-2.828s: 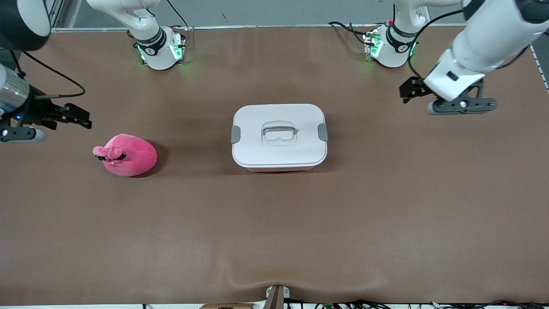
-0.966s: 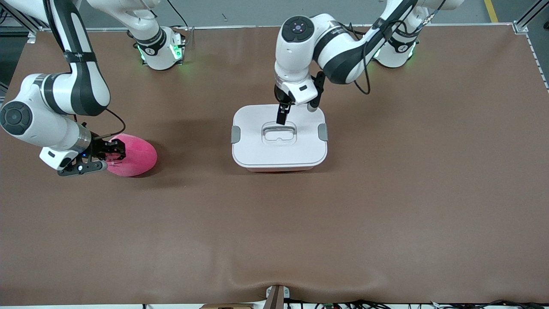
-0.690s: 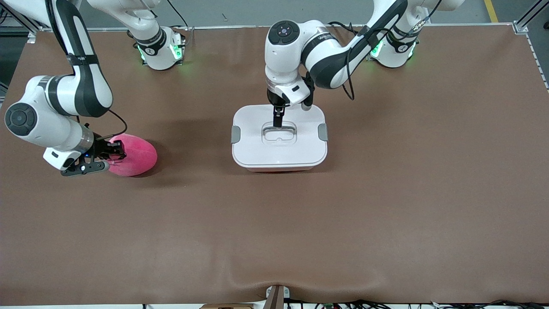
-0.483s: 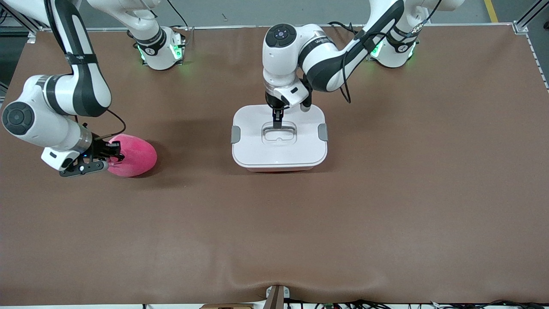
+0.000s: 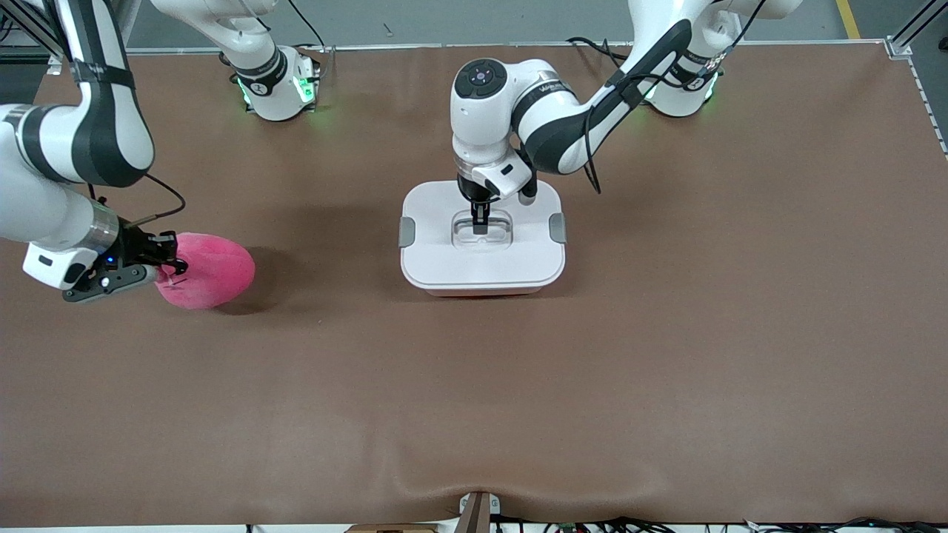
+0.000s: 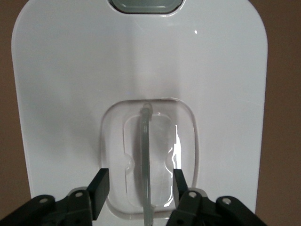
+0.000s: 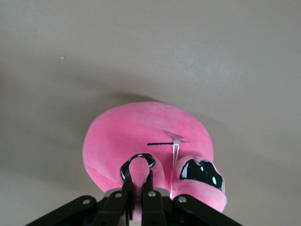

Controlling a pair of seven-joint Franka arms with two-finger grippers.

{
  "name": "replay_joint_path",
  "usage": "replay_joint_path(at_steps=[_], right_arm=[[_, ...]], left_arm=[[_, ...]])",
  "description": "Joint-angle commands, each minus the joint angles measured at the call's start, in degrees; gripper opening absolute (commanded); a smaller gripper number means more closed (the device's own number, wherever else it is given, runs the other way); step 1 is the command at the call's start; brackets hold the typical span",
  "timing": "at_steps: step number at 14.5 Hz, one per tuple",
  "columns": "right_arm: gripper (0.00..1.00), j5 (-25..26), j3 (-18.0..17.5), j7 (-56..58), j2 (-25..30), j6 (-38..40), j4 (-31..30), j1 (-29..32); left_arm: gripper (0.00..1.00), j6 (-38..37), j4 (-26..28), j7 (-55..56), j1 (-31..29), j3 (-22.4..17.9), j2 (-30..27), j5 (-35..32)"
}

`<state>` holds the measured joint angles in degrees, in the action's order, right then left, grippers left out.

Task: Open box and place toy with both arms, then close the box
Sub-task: 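Grasp the lid handle with the left gripper while the right gripper grasps the toy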

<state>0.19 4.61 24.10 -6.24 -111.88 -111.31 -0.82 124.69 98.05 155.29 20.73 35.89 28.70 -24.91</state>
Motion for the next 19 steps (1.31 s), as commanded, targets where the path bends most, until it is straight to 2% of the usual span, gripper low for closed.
replay_joint_path(at_steps=[1,3,5,10,19], right_arm=[[0.0,0.2,-1.0,2.1,1.9,6.6,3.2,0.5],[0.0,-0.1,-1.3,5.0,1.9,11.7,6.3,0.0],[0.0,-0.1,-1.4,9.6,2.2,15.1,8.8,-0.9],[0.0,-0.3,-1.8,9.7,2.5,18.6,12.6,-3.0],[0.0,-1.9,-3.6,8.5,3.2,20.9,13.7,-4.5]], left_arm=[[0.35,0.0,-1.2,2.4,0.5,0.0,0.8,-1.7],[0.16,0.0,-1.2,2.3,0.4,-0.1,0.8,-1.8],[0.01,0.0,-1.2,2.4,0.4,-0.1,0.8,-1.8],[0.0,0.0,-1.2,1.9,0.1,-0.1,1.0,-2.4],[0.0,-1.2,-1.2,0.7,0.5,0.1,-0.2,-2.8]])
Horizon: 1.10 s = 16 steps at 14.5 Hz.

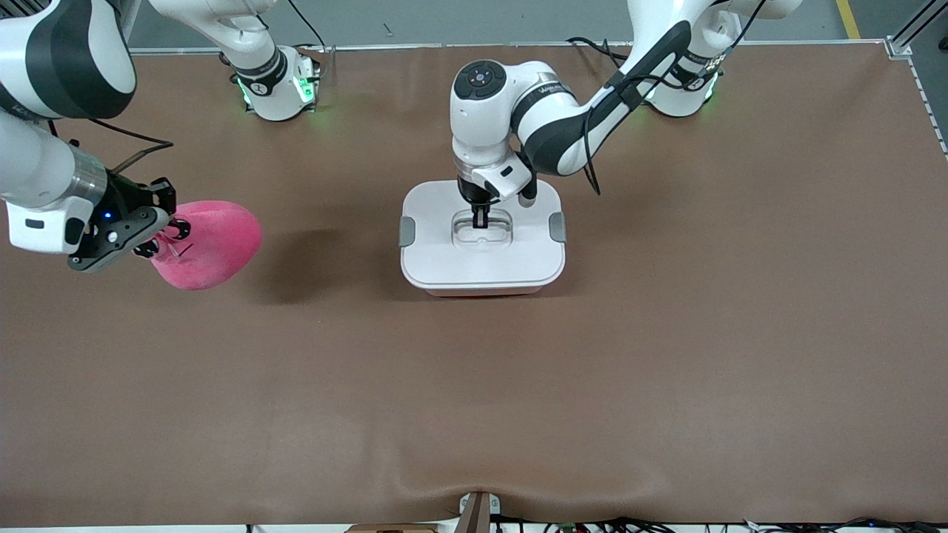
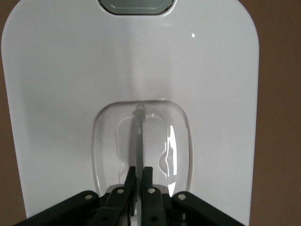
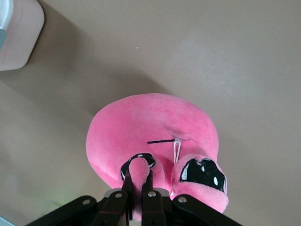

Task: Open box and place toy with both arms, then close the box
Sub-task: 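Lift the lid with the left gripper while the right gripper lifts the toy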

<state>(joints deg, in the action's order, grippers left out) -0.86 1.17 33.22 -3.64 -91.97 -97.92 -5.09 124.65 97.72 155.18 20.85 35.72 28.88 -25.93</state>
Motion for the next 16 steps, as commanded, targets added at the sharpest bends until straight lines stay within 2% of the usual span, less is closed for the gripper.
replay_joint_path(at_steps=[1,7,12,15,16], right_arm=[[0.0,-0.8,-0.5,-0.6,0.6,1.1,0.4,-0.2],[0.0,-0.8,-1.1,0.9,0.6,1.5,0.5,-0.8],[0.0,-0.6,-5.6,0.9,0.7,1.0,1.3,-1.0],[0.0,-0.9,-8.6,1.0,1.2,0.8,1.9,-1.1],[0.0,-0.8,-11.0,1.0,1.4,0.6,1.9,-1.1]], left_arm=[[0.0,-2.2,-1.0,0.4,0.3,0.3,-1.0,-1.8],[0.0,-8.2,-3.5,-0.6,0.2,0.7,-2.2,-1.1],[0.0,-9.6,-6.0,-1.2,-0.3,1.3,-2.3,-0.8],[0.0,-14.6,-6.8,-7.9,-1.9,1.6,-4.1,0.6],[0.0,-15.6,-6.8,-11.4,-3.5,1.6,-5.1,1.6]])
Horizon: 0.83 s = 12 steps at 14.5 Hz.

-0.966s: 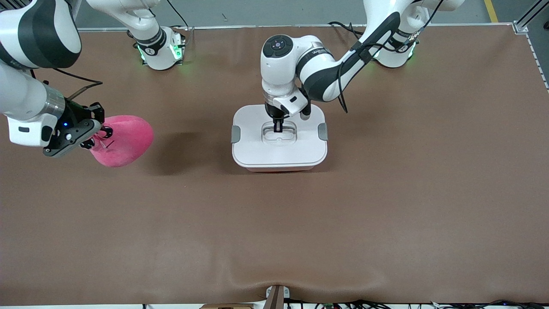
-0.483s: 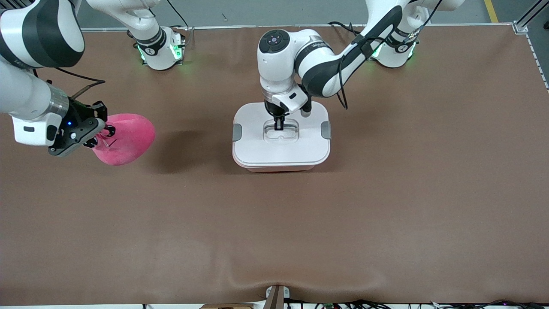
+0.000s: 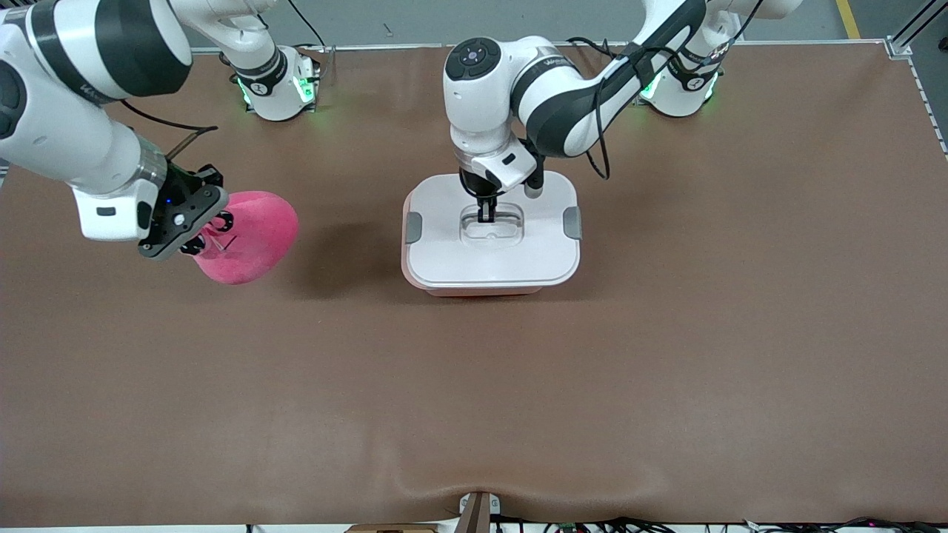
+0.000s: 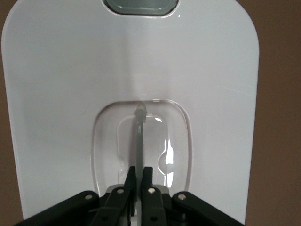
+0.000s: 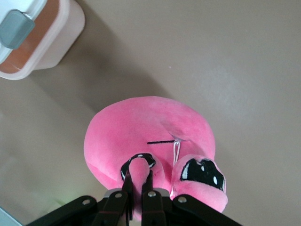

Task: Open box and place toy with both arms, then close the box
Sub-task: 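Lift the lid with the left gripper while the right gripper lifts the toy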

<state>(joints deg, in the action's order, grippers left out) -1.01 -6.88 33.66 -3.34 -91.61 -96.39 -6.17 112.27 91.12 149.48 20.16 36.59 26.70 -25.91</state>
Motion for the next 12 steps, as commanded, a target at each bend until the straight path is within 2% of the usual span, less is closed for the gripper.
replay_joint_path(at_steps=[1,4,10,12], right_arm=[[0.0,-0.7,-5.0,0.4,1.3,-0.7,0.6,0.1],[0.0,-0.9,-11.6,-1.2,2.0,-2.0,0.6,0.1],[0.0,-0.7,-21.5,-1.8,1.8,-7.4,0.4,-0.1],[0.0,-0.7,-22.9,-0.3,1.7,-10.1,0.2,-1.0]], left_arm=[[0.0,-4.0,-0.2,-8.8,-4.2,0.8,-4.0,2.8],[0.0,-5.4,-0.2,-19.5,-9.6,0.8,-6.2,6.4],[0.0,-9.1,0.1,-40.9,-19.4,0.8,-8.9,12.5],[0.0,-9.2,0.2,-47.8,-22.3,0.8,-9.5,15.8]])
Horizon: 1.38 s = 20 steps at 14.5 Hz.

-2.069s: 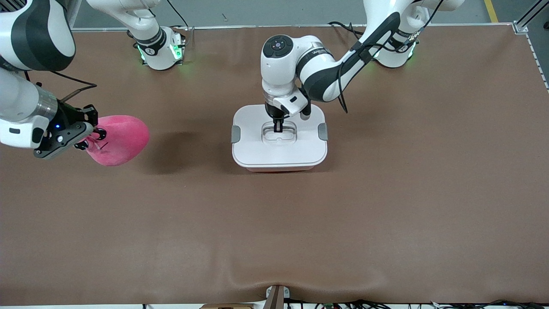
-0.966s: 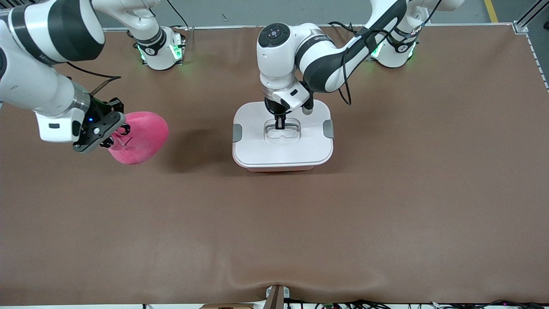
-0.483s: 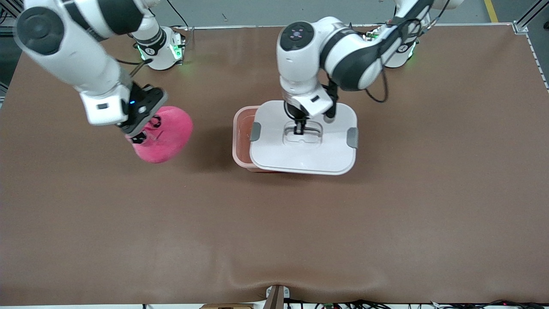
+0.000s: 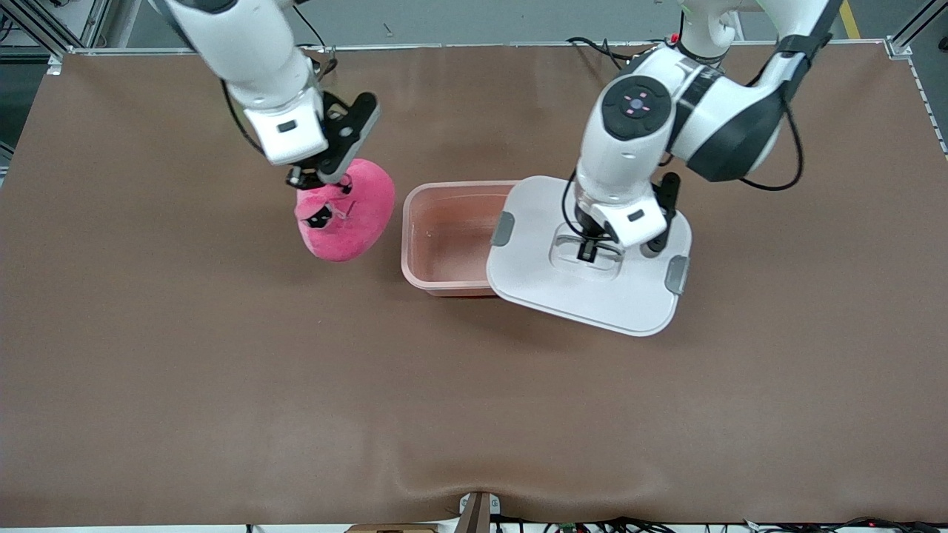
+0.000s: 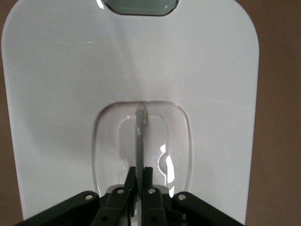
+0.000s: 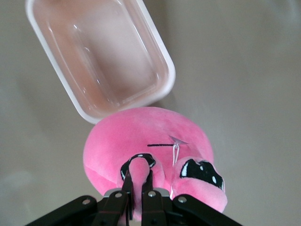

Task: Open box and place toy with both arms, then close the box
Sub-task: 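Move the lid aside with the left gripper while the right gripper drops the toy in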

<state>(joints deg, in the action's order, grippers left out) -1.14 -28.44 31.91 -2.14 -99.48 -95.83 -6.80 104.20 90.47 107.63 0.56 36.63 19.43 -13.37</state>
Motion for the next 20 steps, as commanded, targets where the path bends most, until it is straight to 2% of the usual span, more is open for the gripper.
replay_joint_path(at_steps=[1,7,11,15,20], right_arm=[[0.0,-0.5,-2.0,3.1,0.5,-3.6,-0.8,-1.4],[0.0,0.0,-7.2,9.9,-0.1,-14.0,-5.8,-1.9],[0.0,0.1,-7.2,22.4,-1.2,-17.4,-6.8,-1.5],[0.0,1.1,-7.3,24.6,-2.4,-17.5,-7.4,-2.4],[0.0,3.5,-7.5,25.4,-2.9,-20.5,-10.9,-3.0]], left_arm=[[0.0,-1.1,0.8,-9.0,-4.5,0.7,-2.3,4.6],[0.0,-3.1,1.5,-28.2,-11.5,0.6,-2.2,7.8],[0.0,-3.2,2.3,-38.0,-15.8,0.6,-1.7,7.9],[0.0,-5.4,2.8,-46.1,-18.7,0.5,-1.5,7.9],[0.0,-11.3,-2.1,-52.8,-20.5,0.6,-1.5,8.2]])
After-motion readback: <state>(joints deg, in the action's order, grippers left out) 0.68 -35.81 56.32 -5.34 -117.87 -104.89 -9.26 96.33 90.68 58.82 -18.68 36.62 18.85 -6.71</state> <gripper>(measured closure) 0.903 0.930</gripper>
